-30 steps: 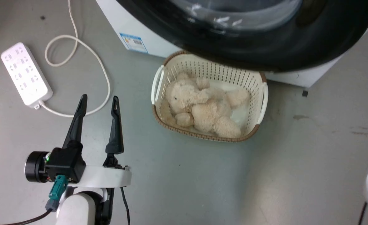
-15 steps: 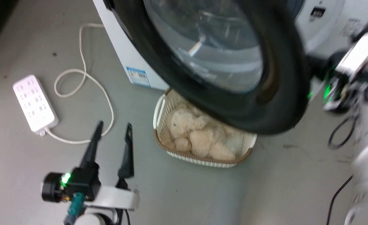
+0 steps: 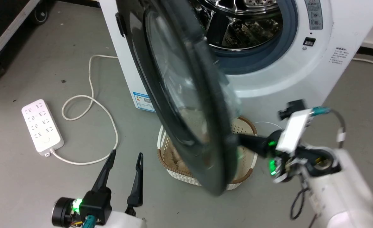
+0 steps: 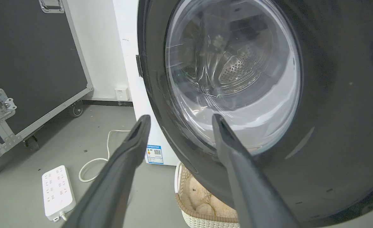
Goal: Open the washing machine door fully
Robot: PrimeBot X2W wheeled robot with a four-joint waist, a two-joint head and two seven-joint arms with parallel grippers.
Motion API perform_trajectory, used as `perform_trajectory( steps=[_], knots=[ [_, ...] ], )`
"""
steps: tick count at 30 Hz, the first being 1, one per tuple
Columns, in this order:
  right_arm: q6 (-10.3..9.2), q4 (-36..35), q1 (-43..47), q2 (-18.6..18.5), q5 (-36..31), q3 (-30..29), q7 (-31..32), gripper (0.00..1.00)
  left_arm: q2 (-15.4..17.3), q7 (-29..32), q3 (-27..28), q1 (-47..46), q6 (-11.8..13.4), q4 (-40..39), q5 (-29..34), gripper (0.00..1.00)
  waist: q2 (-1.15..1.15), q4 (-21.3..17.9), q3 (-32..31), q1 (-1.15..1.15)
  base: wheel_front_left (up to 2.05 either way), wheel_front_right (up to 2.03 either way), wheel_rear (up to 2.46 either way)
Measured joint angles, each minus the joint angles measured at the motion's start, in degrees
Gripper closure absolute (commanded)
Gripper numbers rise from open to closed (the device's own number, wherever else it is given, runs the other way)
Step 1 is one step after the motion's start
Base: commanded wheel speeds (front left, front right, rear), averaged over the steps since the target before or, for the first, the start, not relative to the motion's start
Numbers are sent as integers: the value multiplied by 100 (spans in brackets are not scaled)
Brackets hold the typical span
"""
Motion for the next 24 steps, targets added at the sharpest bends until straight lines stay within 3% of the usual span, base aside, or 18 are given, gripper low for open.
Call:
perform_trajectory(
  steps=[9, 10, 11, 12, 18, 22, 24],
  knots=[
    [0, -389, 358, 10, 711, 1314, -697, 100, 0, 0, 10, 70, -13, 2, -15, 0, 0, 40, 12, 1, 0, 0, 0],
    [0, -608, 398, 25, 503, 1635, -1124, 100, 16, 0, 120, 68, -12, 5, -26, 0, 0, -1, -1, 2, 0, 0, 0],
    [0, -630, 416, 14, 401, 1606, -1302, 65, 19, 0, 132, 68, -12, 7, -26, 0, 0, -10, -31, 1, 0, 0, 0],
    [0, -641, 434, -13, 292, 1553, -1459, 0, 19, 0, 141, 69, -12, 7, -26, 0, 0, -20, -70, 1, 0, 0, 0],
    [0, -1215, 715, -572, -761, 1125, -2900, 0, 19, 0, 190, 73, -27, -3, -152, 0, 0, -138, -307, 1, 0, 0, 0],
    [1, -2107, 829, -1768, -3275, 1391, -4575, 0, 16, 0, 213, 69, -64, 54, -164, 0, 0, -252, -391, 1, 0, 0, 0],
    [0, -2259, 1031, -1951, -3913, 1124, -5207, 0, 16, 0, 240, 68, -65, 75, -165, 0, 0, -326, -433, 1, 0, 0, 0]
  ],
)
